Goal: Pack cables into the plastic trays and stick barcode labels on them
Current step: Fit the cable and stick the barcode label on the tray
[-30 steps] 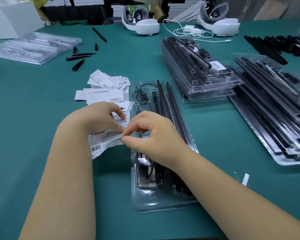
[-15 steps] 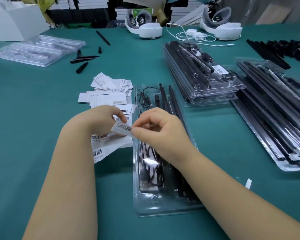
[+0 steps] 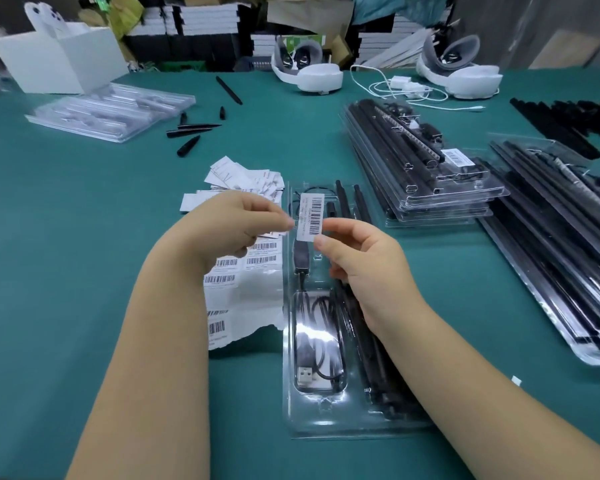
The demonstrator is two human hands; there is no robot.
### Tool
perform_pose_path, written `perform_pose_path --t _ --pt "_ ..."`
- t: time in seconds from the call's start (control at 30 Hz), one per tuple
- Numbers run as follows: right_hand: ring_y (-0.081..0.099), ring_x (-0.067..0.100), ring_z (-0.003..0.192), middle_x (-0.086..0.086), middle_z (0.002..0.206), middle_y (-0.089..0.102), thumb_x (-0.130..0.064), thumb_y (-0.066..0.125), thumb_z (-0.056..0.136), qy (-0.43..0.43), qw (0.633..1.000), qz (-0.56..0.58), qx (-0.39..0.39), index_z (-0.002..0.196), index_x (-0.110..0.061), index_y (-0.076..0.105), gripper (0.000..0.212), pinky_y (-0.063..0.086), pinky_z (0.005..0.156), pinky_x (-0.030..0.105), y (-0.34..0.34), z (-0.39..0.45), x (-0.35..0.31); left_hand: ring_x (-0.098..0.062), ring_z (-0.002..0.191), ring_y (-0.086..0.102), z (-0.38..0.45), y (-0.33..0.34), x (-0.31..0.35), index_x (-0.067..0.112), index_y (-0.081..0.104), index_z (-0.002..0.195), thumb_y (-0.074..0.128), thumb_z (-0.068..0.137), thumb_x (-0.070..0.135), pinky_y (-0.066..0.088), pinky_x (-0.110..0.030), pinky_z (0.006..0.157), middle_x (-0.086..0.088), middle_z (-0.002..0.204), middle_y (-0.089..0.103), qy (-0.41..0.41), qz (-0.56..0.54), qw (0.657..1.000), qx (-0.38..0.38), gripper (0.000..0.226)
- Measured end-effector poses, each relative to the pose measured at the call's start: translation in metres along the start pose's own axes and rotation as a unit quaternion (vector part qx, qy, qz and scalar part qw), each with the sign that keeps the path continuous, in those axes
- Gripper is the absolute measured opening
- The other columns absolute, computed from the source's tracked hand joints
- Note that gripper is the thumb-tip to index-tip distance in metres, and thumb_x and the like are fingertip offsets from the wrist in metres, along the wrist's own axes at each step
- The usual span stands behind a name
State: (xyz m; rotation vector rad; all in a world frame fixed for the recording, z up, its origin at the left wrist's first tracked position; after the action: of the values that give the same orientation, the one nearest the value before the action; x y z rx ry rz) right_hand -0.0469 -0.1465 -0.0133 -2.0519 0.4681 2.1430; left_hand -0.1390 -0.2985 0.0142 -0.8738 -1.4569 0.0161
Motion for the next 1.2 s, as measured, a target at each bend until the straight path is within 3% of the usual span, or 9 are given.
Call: perform_pose_path --t 0.17,0.47,0.63,0.73,0.87,0.97,1.03,1.13,1.2 --pt "0.052 0.002 0.054 -0.004 0.071 0.066 -0.005 0.069 0.082 -0.013 1.0 -0.003 0.013 0.091 -0.024 0.066 0.021 0.043 0.051 0.014 -0.001 0.001 -0.001 -0.011 0.045 0.027 0.003 0.013 0.006 0.025 0.065 0.055 0.069 0.082 0.025 0.027 -0.019 0.042 0.011 0.05 0.031 -0.019 -0.105 0.994 0.003 0.027" --pt "0.056 0.002 0.055 -0.006 0.072 0.067 -0.005 0.07 0.082 -0.002 0.999 0.001 0.052 0.095 -0.024 0.059 0.026 0.045 0.05 0.014 -0.009 0.003 -0.001 -0.01 0.046 0.026 0.0 0.031 0.019 0.024 0.072 0.067 0.072 0.082 0.028 0.026 -0.018 0.044 0.009 0.051 0.03 0.021 -0.103 0.994 -0.04 0.015" --pt "0.055 0.004 0.057 -0.004 0.073 0.068 -0.006 0.071 0.081 0.002 0.999 0.008 0.046 0.096 -0.022 0.059 0.024 0.046 0.051 0.015 -0.01 0.002 -0.002 -0.012 0.047 0.025 0.004 0.032 0.014 0.023 0.052 0.056 0.065 0.083 0.025 0.024 -0.022 0.046 0.008 0.053 0.028 -0.009 -0.119 0.993 -0.008 0.03" --pt "0.054 0.004 0.056 -0.005 0.071 0.069 -0.007 0.07 0.081 0.007 0.999 0.015 0.046 0.098 -0.02 0.06 0.023 0.046 0.051 0.015 -0.012 0.002 -0.001 -0.013 0.049 0.024 0.005 0.031 0.012 0.017 0.054 0.069 0.064 0.08 0.031 0.023 -0.023 0.048 0.006 0.056 0.029 -0.016 -0.134 0.991 -0.005 0.021" --pt "0.054 0.003 0.055 -0.008 0.068 0.069 -0.011 0.071 0.081 0.014 1.0 -0.009 0.025 0.096 -0.022 0.061 0.021 0.046 0.05 0.016 -0.014 0.005 0.0 -0.011 0.049 0.027 0.007 0.031 0.013 0.019 0.066 0.066 0.072 0.079 0.029 0.028 -0.019 0.047 0.008 0.055 0.03 0.009 -0.103 0.995 -0.015 0.018" --pt "0.054 0.001 0.054 -0.009 0.067 0.067 -0.016 0.068 0.082 -0.027 0.991 -0.127 0.02 0.084 -0.026 0.063 0.012 0.046 0.054 0.018 -0.021 0.013 -0.005 -0.01 0.046 0.029 0.01 0.028 0.01 0.021 0.07 0.07 0.07 0.083 0.03 0.03 -0.019 0.045 0.009 0.051 0.031 -0.011 -0.107 0.994 0.034 0.016" --pt "0.057 0.002 0.069 -0.013 0.073 0.064 -0.024 0.063 0.084 -0.066 0.959 -0.272 0.042 0.079 -0.03 0.062 0.008 0.043 0.061 0.018 -0.034 0.021 -0.01 -0.009 0.045 0.03 0.012 0.026 0.005 0.015 0.071 0.078 0.07 0.084 0.03 0.031 -0.019 0.045 0.01 0.051 0.033 -0.029 -0.109 0.991 0.07 0.017" --pt "0.05 0.014 0.098 -0.017 0.085 0.054 -0.032 0.059 0.085 -0.05 0.903 -0.425 0.031 0.088 -0.032 0.062 0.004 0.035 0.074 0.023 -0.049 0.031 -0.007 -0.013 0.049 0.029 0.017 0.024 -0.006 0.007 0.067 0.081 0.069 0.085 0.028 0.03 -0.021 0.046 0.003 0.06 0.033 -0.054 -0.104 0.986 0.114 0.021" --pt "0.043 0.02 0.11 -0.011 0.097 0.05 -0.035 0.061 0.084 -0.036 0.881 -0.472 -0.006 0.099 -0.032 0.064 0.015 0.032 0.085 0.027 -0.055 0.035 -0.002 -0.015 0.05 0.029 0.02 0.025 -0.011 0.012 0.063 0.078 0.068 0.085 0.027 0.03 -0.022 0.048 0.001 0.062 0.033 -0.071 -0.097 0.983 0.136 0.018"
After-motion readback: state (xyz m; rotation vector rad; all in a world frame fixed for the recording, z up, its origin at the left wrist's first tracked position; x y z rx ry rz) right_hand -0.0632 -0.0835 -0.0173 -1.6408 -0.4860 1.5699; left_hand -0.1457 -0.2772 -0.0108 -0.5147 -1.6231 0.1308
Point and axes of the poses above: each hand's wrist, its own z-axis towards the middle knuckle, its own y-axis out of the palm, x = y × z, the point moved 6 cm from there along z, towards the middle knuckle
